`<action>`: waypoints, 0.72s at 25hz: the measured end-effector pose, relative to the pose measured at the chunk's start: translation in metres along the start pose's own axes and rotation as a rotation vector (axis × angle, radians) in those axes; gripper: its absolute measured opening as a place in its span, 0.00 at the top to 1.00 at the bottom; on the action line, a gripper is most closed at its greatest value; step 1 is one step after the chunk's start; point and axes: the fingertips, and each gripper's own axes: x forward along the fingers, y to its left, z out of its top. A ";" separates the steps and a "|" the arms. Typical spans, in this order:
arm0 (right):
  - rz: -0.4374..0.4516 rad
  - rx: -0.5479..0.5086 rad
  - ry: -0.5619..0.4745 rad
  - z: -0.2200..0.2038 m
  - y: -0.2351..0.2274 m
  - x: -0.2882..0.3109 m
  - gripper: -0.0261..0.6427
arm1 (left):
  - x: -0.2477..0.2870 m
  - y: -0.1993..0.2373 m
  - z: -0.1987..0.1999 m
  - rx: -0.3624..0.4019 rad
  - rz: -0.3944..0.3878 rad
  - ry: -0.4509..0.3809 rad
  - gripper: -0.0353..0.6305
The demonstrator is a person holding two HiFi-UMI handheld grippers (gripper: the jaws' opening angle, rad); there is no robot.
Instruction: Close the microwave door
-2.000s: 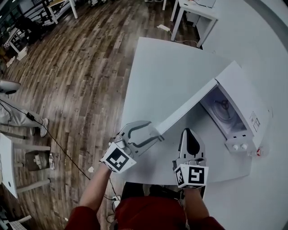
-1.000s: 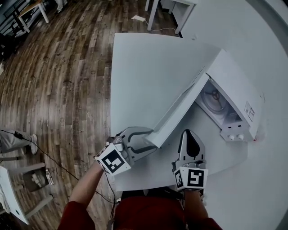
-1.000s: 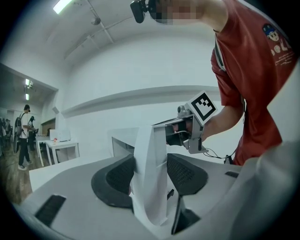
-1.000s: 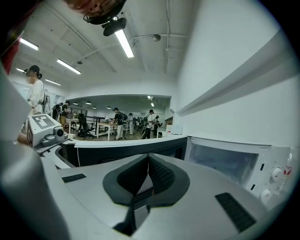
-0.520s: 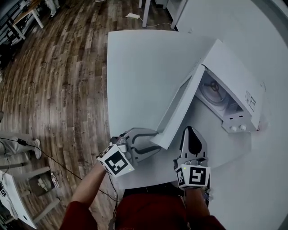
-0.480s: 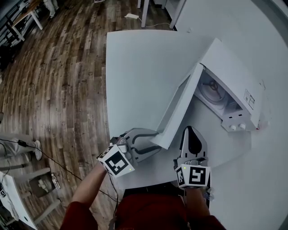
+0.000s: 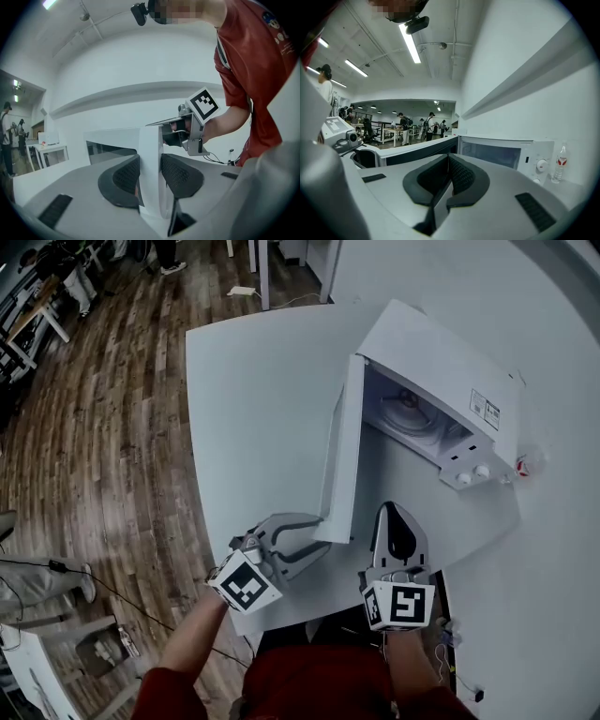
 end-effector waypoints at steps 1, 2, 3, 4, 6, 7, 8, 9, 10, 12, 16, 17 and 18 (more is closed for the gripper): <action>-0.006 0.005 -0.003 -0.001 -0.007 -0.004 0.93 | 0.005 -0.003 0.002 0.003 0.007 0.002 0.71; -0.011 0.010 -0.008 -0.002 -0.013 -0.008 0.93 | 0.011 -0.006 0.003 0.005 0.014 0.006 0.71; -0.018 0.016 -0.012 -0.002 -0.020 -0.013 0.93 | 0.016 -0.009 0.005 0.006 0.022 0.009 0.71; -0.026 0.023 -0.015 -0.002 -0.027 -0.017 0.93 | 0.021 -0.012 0.006 0.005 0.031 0.012 0.71; -0.041 0.036 -0.016 -0.001 -0.042 -0.024 0.93 | 0.032 -0.017 0.009 0.002 0.054 0.021 0.71; -0.047 0.042 -0.016 -0.001 -0.049 -0.028 0.93 | 0.038 -0.019 0.010 0.002 0.068 0.025 0.71; -0.052 0.045 -0.016 -0.002 -0.056 -0.031 0.93 | 0.045 -0.021 0.012 0.002 0.082 0.030 0.71; -0.054 0.046 -0.019 -0.003 -0.064 -0.033 0.93 | 0.052 -0.023 0.013 0.001 0.096 0.032 0.71; -0.055 0.046 -0.023 -0.005 -0.071 -0.036 0.93 | 0.060 -0.025 0.015 0.000 0.111 0.033 0.71; -0.062 0.047 -0.027 -0.006 -0.086 -0.041 0.93 | 0.074 -0.028 0.018 0.001 0.143 0.031 0.71; -0.078 0.064 -0.021 -0.010 -0.114 -0.050 0.93 | 0.098 -0.033 0.025 -0.012 0.219 0.031 0.71; -0.079 0.066 -0.023 -0.011 -0.120 -0.051 0.93 | 0.104 -0.034 0.026 -0.019 0.236 0.028 0.71; -0.080 0.068 -0.024 -0.012 -0.127 -0.053 0.93 | 0.111 -0.035 0.028 -0.026 0.251 0.025 0.71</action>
